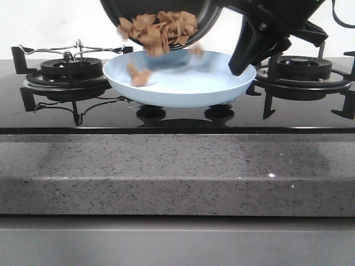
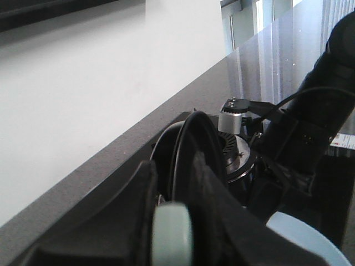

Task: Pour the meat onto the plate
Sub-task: 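Tilt the pan over the plate with the left gripper, pouring meat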

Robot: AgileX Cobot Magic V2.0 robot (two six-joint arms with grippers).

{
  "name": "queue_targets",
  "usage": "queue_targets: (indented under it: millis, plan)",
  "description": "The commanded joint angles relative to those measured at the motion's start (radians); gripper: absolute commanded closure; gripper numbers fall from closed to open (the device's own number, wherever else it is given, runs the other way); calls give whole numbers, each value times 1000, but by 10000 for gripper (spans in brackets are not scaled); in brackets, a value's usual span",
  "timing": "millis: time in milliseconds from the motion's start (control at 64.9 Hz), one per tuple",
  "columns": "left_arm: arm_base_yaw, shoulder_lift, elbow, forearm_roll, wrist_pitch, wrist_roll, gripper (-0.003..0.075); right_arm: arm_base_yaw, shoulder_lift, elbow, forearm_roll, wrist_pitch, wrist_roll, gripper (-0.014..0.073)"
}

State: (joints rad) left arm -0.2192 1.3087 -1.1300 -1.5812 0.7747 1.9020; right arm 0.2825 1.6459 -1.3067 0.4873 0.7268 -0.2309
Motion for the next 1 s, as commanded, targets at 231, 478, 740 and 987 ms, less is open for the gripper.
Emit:
queue_targets:
  millis: [231,478,740,987]
  plan:
    - [-10,-40,-29,-86,96,243,741,-1,-30,-24,2,-27,-13,707]
    - [-10,-40,-29,-73,95,269,741,-1,-30,-24,2,-27,-13,707]
    - [-8,-40,-29,-76,73,265,741,-1,-30,-24,2,-27,-13,707]
    - [-8,-40,-29,-177,-223,50,741,-1,-30,-24,2,-27,-13,707]
